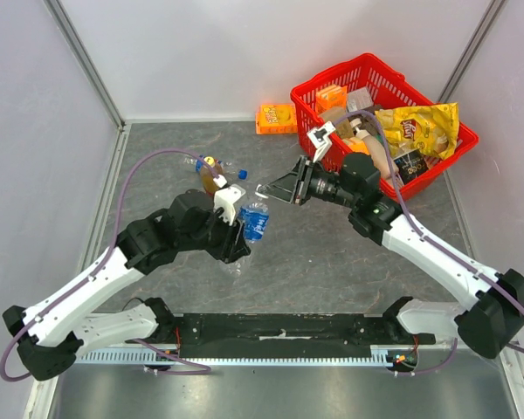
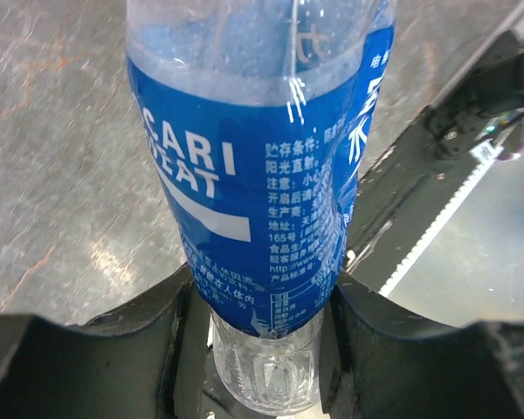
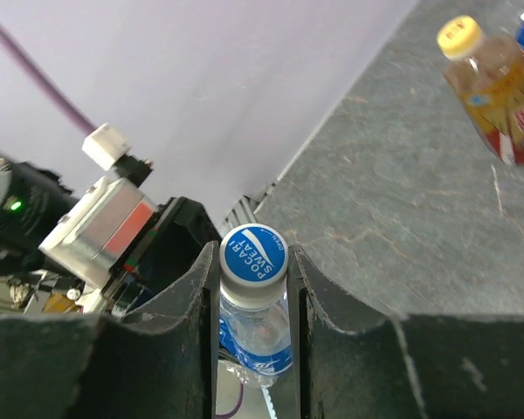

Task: Unscrew the bottle caps
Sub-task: Unscrew the bottle cap from the plastic bottle.

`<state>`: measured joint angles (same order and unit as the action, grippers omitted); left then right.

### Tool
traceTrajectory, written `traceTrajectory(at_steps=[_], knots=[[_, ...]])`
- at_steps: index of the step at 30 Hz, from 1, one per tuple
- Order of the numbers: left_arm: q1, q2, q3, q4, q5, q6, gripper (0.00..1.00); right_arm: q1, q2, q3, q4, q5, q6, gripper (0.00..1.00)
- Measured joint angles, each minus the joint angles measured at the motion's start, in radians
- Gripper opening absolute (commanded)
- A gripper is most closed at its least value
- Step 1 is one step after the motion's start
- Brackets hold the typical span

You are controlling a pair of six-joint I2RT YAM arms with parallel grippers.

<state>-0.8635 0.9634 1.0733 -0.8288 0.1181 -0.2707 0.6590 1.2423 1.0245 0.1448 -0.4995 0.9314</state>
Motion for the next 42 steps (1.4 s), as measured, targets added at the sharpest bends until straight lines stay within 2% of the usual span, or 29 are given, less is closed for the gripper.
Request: traceTrajectory(at_steps=[5, 15, 23, 31, 37, 39, 41, 42], knots=[[0.001, -0.063, -0.007, 0.08, 0.096, 0.0, 0.02, -0.001, -0.058, -0.017, 0.126, -0.06, -0.012, 0.0], [0.005, -0.162, -0.05, 0.212, 0.334, 0.0, 0.02, -0.002, -0.072, -0.029, 0.442, -0.297, 0.02, 0.0], [0.003, -0.161, -0.05, 0.303, 0.579, 0.0, 0.02, -0.002, -0.075, -0.055, 0.78, -0.454, 0.153, 0.0], [-0.003, -0.101, -0.05, 0.434, 0.826, -0.002, 0.02, 0.002, -0.115, -0.089, 1.015, -0.517, 0.224, 0.0], [-0.003, -0.079, -0.05, 0.464, 0.878, -0.002, 0.02, 0.005, -0.134, -0.095, 1.016, -0.518, 0.209, 0.02], [-0.003, -0.078, -0.05, 0.465, 0.88, -0.002, 0.02, 0.006, -0.144, -0.095, 0.985, -0.513, 0.187, 0.09], [-0.003, -0.078, -0.05, 0.462, 0.878, -0.002, 0.02, 0.007, -0.161, -0.095, 0.926, -0.499, 0.157, 0.26], [-0.003, -0.078, -0.05, 0.461, 0.876, -0.002, 0.02, 0.007, -0.17, -0.095, 0.898, -0.492, 0.142, 0.39]])
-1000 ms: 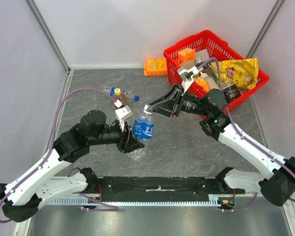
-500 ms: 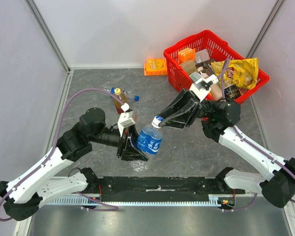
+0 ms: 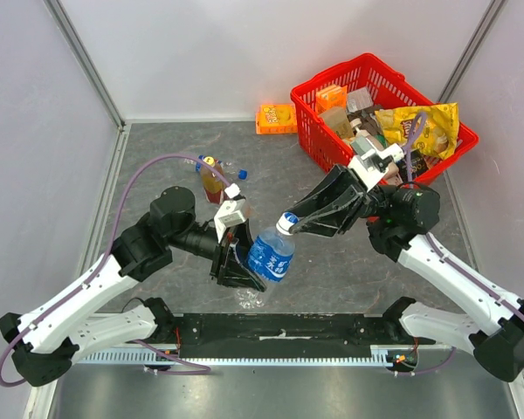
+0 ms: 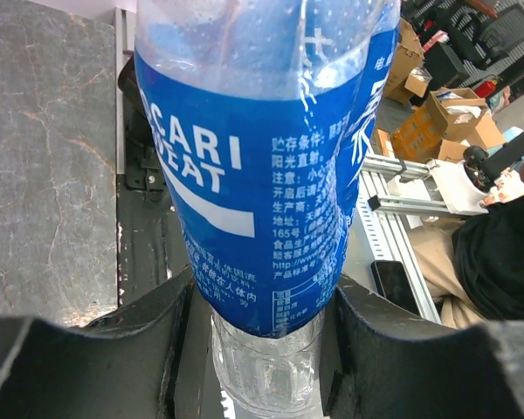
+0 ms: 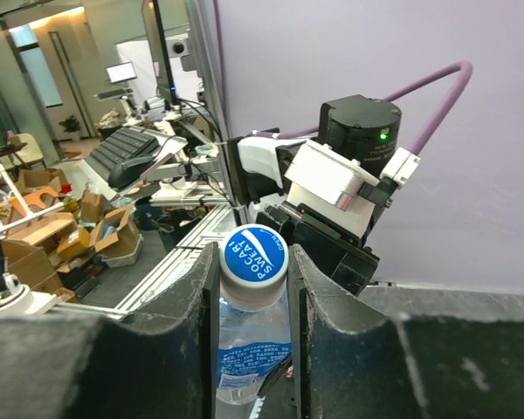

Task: Unscrew the bottle caps
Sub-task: Unscrew the bottle cap from the plastic bottle.

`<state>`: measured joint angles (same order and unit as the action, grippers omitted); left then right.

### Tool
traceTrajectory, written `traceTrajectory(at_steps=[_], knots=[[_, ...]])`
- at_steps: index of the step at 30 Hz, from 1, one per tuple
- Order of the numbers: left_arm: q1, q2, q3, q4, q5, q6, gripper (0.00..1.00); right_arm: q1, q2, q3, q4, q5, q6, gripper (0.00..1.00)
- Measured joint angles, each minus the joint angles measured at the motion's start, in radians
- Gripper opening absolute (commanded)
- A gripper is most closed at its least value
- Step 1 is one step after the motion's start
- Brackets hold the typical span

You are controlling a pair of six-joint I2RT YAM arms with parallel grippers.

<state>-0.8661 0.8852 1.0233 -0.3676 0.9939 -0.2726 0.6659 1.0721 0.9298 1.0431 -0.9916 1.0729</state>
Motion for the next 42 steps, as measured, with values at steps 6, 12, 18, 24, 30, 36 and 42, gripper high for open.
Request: traceTrajectory(at_steps=[6, 12, 18, 24, 30, 36, 42], knots=[[0.001, -0.013, 0.0, -0.053, -0.051, 0.001, 0.02, 0.003, -0.062, 0.011, -0.195, 0.078, -0.112, 0.98], [0.001, -0.021, 0.0, -0.119, -0.109, 0.002, 0.02, 0.003, -0.108, 0.053, -0.335, 0.176, -0.198, 0.98], [0.001, -0.026, 0.0, -0.194, -0.246, 0.016, 0.02, 0.004, -0.126, 0.08, -0.478, 0.285, -0.275, 0.98], [0.001, -0.031, 0.011, -0.272, -0.455, 0.033, 0.02, 0.004, -0.164, 0.083, -0.678, 0.476, -0.362, 0.98], [0.001, -0.041, 0.046, -0.327, -0.673, 0.04, 0.02, 0.004, -0.14, 0.102, -0.81, 0.595, -0.385, 0.98], [0.001, -0.013, 0.08, -0.381, -0.815, 0.043, 0.02, 0.004, -0.052, 0.104, -0.876, 0.638, -0.366, 0.97], [0.001, 0.049, 0.104, -0.439, -0.926, 0.043, 0.02, 0.004, 0.033, 0.105, -0.904, 0.644, -0.329, 0.95]])
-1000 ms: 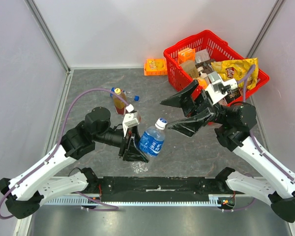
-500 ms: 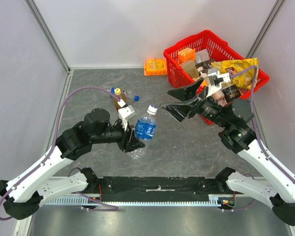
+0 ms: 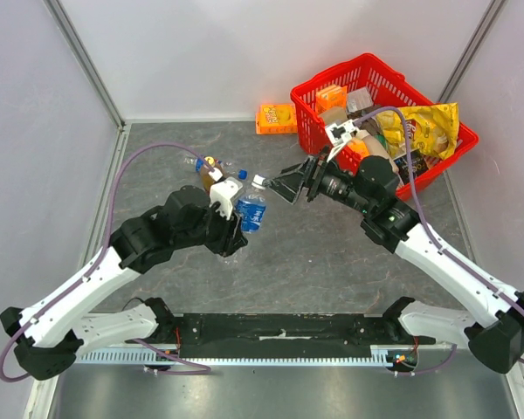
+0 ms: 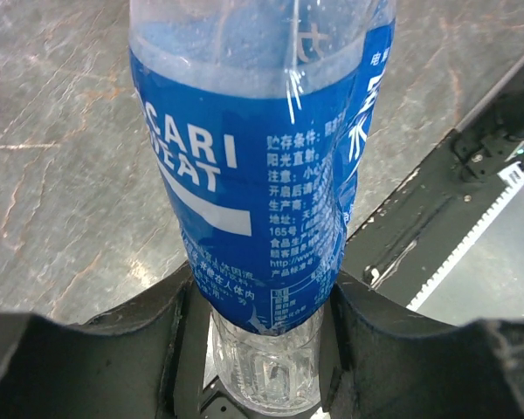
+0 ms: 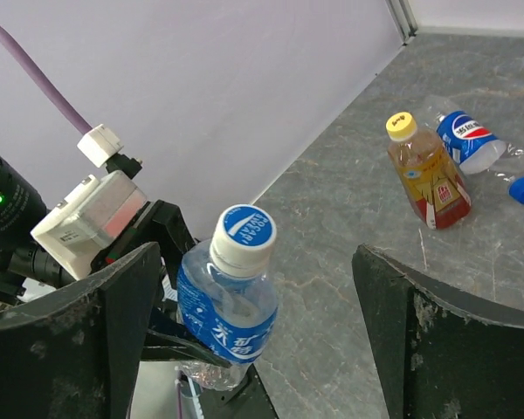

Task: Unscrew the bottle caps
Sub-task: Unscrew the bottle cap from the plastic bottle.

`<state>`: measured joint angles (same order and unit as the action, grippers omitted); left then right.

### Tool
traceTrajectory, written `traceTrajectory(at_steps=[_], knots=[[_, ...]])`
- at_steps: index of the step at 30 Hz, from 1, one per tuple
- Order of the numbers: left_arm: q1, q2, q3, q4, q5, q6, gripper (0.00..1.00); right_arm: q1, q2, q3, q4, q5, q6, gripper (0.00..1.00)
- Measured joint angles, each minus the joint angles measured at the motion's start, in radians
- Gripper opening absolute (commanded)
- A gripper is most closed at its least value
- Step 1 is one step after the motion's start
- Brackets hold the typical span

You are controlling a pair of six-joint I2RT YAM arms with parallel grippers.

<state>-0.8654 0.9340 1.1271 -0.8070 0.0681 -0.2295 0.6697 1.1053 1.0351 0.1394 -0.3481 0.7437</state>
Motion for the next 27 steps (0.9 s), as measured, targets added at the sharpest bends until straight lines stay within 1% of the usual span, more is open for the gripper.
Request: traceTrajectory(at_steps=[7, 11, 14, 15, 17, 24, 27], knots=[[0.0, 0.066, 0.031, -0.062, -0.081, 0.0, 0.02, 0.0, 0.052, 0.0, 0.031, -0.013, 0.048, 0.88], [0.0, 0.08, 0.032, -0.081, -0.103, 0.0, 0.02, 0.0, 0.092, -0.001, 0.04, -0.016, 0.07, 0.79], [0.0, 0.089, 0.032, -0.083, -0.111, 0.0, 0.02, 0.0, 0.105, -0.03, 0.062, -0.013, 0.092, 0.76], [0.0, 0.092, 0.032, -0.083, -0.112, 0.0, 0.02, 0.0, 0.106, -0.04, 0.068, -0.011, 0.099, 0.73], [0.0, 0.098, 0.032, -0.083, -0.112, 0.0, 0.02, 0.0, 0.109, -0.057, 0.08, -0.009, 0.113, 0.7], [0.0, 0.104, 0.032, -0.083, -0.111, 0.0, 0.02, 0.0, 0.137, -0.064, 0.138, -0.001, 0.15, 0.63], [0.0, 0.104, 0.032, -0.083, -0.111, 0.0, 0.02, 0.0, 0.155, -0.064, 0.162, -0.002, 0.165, 0.57]])
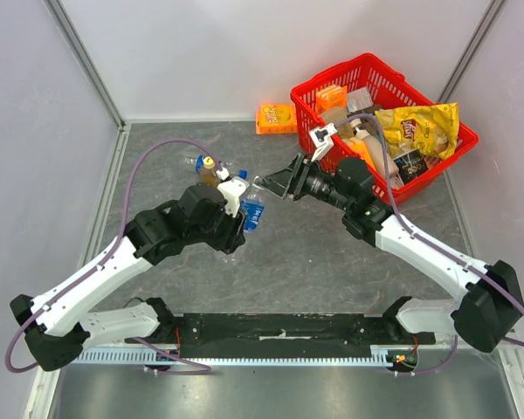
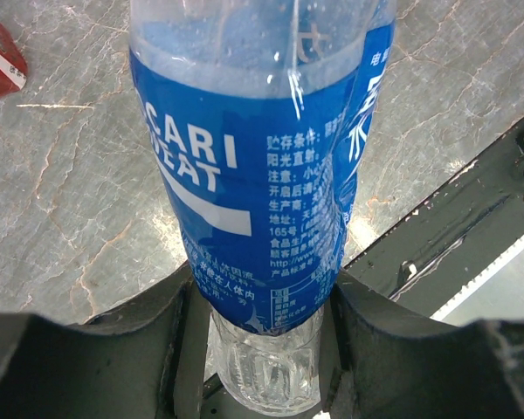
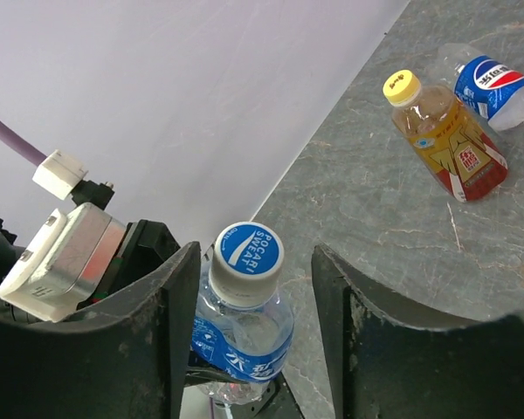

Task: Unscrew the bottle caps
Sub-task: Unscrew the bottle cap from the plastic bottle.

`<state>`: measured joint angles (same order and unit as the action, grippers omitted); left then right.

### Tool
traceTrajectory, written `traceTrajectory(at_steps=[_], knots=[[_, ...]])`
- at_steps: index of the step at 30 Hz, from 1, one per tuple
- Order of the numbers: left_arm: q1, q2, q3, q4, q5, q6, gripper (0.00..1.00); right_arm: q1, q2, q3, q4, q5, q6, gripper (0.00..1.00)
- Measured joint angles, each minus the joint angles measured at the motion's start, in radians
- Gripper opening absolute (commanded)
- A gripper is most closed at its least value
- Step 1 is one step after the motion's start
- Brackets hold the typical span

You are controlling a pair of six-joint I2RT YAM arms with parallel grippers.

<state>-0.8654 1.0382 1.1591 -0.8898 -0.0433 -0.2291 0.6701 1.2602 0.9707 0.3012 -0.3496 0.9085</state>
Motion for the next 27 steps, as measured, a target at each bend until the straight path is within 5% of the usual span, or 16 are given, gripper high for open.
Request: traceTrajectory(at_steps=[7, 12, 27], knots=[[0.0, 0.005, -0.005, -0.003, -0.001, 0.0, 0.02, 0.002, 0.027, -0.021, 0.053, 0.006, 0.039, 0.42], [0.0, 0.008, -0.005, -0.005, -0.006, 0.0, 0.02, 0.004, 0.034, -0.024, 0.072, -0.001, 0.053, 0.0], [0.002, -0.003, -0.007, -0.019, 0.025, 0.001, 0.02, 0.0, 0.02, -0.099, 0.201, -0.047, 0.042, 0.0]])
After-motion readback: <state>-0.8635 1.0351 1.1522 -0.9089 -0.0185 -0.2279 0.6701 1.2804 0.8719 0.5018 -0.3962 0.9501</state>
